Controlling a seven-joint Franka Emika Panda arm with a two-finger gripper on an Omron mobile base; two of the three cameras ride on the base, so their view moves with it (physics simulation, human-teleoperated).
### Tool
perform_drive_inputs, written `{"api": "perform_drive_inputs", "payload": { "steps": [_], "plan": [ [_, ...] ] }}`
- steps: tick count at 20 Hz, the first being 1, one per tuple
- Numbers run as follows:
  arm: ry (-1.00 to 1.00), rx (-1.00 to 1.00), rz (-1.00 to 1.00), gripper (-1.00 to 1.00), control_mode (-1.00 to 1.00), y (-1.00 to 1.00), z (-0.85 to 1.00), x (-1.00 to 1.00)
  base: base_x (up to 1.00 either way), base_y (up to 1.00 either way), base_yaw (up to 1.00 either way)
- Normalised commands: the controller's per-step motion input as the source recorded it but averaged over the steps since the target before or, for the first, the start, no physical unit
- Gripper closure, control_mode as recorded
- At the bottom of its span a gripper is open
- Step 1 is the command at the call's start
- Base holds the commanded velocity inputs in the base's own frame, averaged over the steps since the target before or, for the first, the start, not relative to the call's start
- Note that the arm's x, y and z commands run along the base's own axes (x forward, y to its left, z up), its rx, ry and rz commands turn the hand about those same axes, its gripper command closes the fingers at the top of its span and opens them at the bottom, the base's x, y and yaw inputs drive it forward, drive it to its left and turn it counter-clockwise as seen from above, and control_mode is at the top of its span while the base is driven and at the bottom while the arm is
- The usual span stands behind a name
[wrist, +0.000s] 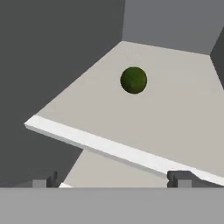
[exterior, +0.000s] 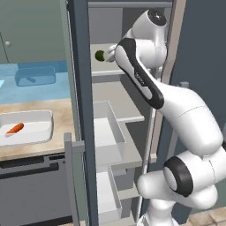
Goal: Take the carrot and lime out of the freezer and place them in the tupperware container on the counter. Then put the tupperware containing the vegetables back in the freezer.
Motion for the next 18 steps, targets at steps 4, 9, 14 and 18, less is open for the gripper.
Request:
{"api": "perform_drive_inputs", "payload": {
  "steps": [4,9,14,18],
  "plan": [
    [0.00,0.00,0.00,-1.00,-1.00,0.10,-0.16,0.59,0.00,0.00,0.00],
    [0.00,0.00,0.00,-1.00,-1.00,0.04,-0.18,0.59,0.00,0.00,0.00],
    [0.03,0.00,0.00,-1.00,-1.00,0.01,-0.15,0.51,0.00,0.00,0.00],
    [0.02,0.00,0.00,-1.00,-1.00,0.06,-0.10,0.52,0.00,0.00,0.00]
  ]
}}
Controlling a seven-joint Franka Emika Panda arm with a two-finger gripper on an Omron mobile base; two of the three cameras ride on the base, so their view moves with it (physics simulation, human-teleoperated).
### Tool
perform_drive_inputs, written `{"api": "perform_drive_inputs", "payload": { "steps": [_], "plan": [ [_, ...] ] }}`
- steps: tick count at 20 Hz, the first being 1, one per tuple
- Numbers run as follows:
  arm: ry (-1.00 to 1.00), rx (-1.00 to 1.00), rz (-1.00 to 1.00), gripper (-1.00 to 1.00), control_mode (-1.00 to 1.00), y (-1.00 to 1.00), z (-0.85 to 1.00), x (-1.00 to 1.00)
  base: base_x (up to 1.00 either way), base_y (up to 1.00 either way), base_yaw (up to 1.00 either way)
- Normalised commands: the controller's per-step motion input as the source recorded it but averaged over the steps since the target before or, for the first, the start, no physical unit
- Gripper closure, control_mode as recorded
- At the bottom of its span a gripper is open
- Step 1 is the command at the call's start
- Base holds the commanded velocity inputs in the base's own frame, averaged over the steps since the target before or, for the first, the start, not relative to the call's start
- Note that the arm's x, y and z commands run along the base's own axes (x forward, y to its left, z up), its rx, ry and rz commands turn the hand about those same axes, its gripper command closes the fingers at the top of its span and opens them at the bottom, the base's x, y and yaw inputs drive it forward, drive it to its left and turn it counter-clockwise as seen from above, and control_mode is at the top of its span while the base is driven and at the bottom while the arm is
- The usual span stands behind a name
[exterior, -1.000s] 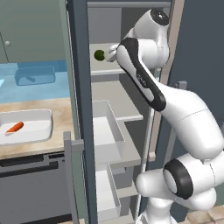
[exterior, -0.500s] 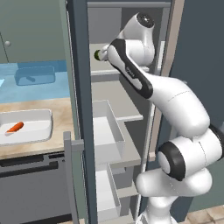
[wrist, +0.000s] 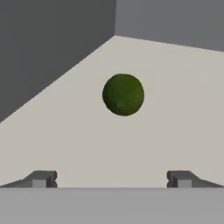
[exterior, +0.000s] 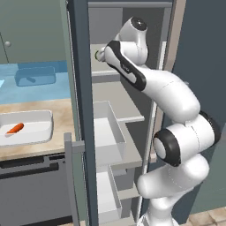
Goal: Take the carrot and lime out of the freezer and place them in the tupperware container on the counter. Then put the tupperware containing the vegetables back in the freezer.
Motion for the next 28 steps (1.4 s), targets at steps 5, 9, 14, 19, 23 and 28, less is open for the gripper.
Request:
{"api": "perform_drive_inputs", "payload": {
  "steps": [5,9,14,19,23,28],
  "plan": [
    [0.06,0.00,0.00,-1.00,-1.00,0.24,-0.02,0.47,0.00,0.00,0.00],
    [0.10,0.00,0.00,-1.00,-1.00,0.26,-0.03,0.49,0.00,0.00,0.00],
    [0.09,0.00,-0.01,-1.00,-1.00,0.12,-0.10,0.49,0.00,0.00,0.00],
    [0.06,0.00,-0.03,-1.00,-1.00,0.00,-0.08,0.48,0.00,0.00,0.00],
    [0.01,0.00,-0.04,-1.00,-1.00,0.00,-0.02,0.44,0.00,0.00,0.00],
    [0.00,0.00,-0.02,1.00,-1.00,0.03,-0.05,0.19,0.00,0.00,0.00]
  ]
}}
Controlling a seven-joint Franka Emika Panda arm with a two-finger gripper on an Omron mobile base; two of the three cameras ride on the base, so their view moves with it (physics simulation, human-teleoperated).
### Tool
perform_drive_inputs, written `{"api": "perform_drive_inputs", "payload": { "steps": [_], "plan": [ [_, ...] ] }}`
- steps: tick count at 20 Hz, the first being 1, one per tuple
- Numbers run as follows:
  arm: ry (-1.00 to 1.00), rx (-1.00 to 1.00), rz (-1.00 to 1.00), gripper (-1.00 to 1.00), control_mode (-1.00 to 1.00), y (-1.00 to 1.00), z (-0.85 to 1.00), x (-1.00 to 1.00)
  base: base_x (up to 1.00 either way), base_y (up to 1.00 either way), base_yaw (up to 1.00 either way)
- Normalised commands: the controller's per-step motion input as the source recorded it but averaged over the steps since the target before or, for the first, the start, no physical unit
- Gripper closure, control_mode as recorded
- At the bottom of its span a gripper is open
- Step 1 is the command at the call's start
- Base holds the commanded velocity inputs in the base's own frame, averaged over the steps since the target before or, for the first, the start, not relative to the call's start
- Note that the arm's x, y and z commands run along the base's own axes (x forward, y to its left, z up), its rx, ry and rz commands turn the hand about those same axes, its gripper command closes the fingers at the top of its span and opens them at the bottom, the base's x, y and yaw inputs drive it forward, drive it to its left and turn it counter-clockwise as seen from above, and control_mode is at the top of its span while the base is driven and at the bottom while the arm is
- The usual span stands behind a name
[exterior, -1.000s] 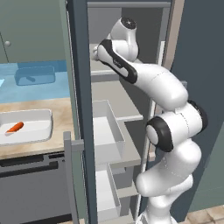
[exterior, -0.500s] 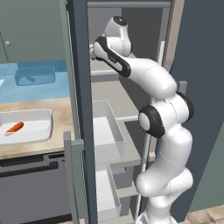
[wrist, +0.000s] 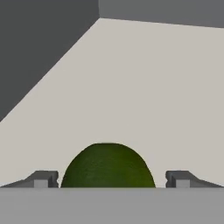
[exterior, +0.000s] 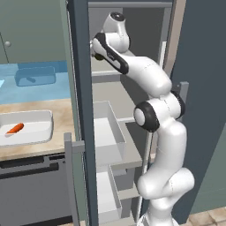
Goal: Take the carrot and lime out of the freezer and place them in the tupperware container on the counter. Then put the tupperware containing the vegetables back in the freezer.
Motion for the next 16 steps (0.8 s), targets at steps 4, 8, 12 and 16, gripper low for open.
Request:
{"api": "perform_drive_inputs", "payload": {
  "steps": [4,8,12,16],
  "plan": [
    [0.00,0.00,-0.01,1.00,-1.00,0.09,-0.14,0.00,0.00,0.00,0.00],
    [0.00,0.00,-0.05,1.00,-1.00,-0.08,-0.23,-0.38,0.00,0.00,0.00],
    [0.00,0.03,-0.09,1.00,-1.00,-0.33,-0.32,-0.83,0.00,0.00,0.00],
    [-0.02,0.07,-0.11,1.00,-1.00,-0.48,-0.48,-1.00,0.00,0.00,0.00]
  ]
}}
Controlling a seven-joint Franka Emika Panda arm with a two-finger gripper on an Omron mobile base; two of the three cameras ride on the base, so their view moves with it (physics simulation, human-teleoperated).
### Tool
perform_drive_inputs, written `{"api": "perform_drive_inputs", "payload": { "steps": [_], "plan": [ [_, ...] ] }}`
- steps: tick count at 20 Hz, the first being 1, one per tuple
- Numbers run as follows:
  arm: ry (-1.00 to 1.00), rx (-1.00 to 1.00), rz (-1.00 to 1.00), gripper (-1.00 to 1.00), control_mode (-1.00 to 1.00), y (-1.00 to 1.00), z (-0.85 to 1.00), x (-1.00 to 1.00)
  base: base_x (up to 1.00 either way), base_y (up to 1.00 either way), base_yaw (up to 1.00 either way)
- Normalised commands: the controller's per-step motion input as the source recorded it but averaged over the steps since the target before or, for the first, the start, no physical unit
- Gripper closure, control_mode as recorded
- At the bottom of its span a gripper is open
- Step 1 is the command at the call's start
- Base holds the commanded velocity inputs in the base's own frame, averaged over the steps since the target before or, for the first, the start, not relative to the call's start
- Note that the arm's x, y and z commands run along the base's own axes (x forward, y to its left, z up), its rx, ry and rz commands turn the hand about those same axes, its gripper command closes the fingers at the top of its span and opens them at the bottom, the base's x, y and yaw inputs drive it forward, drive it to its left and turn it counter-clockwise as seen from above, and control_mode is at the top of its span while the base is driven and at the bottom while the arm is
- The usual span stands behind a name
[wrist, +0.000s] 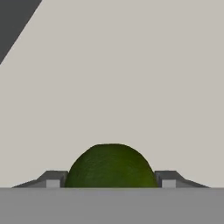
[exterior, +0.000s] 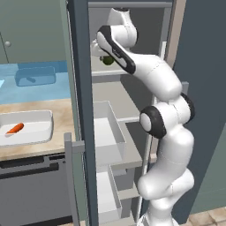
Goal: Take the carrot and lime out of the freezer and place them in the tupperware container on the counter. Then put the tupperware containing the vegetables back in the freezer.
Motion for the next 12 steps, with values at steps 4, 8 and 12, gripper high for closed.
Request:
{"api": "perform_drive_inputs", "payload": {
  "steps": [4,8,12],
  "plan": [
    [-0.03,0.08,-0.10,1.00,-1.00,-0.45,-0.61,-1.00,0.00,0.00,0.00],
    [-0.07,0.09,-0.08,1.00,-1.00,-0.30,-0.56,-1.00,0.00,0.00,0.00],
    [-0.14,0.12,-0.07,1.00,-1.00,-0.24,-0.36,-1.00,0.00,0.00,0.00]
  ]
}}
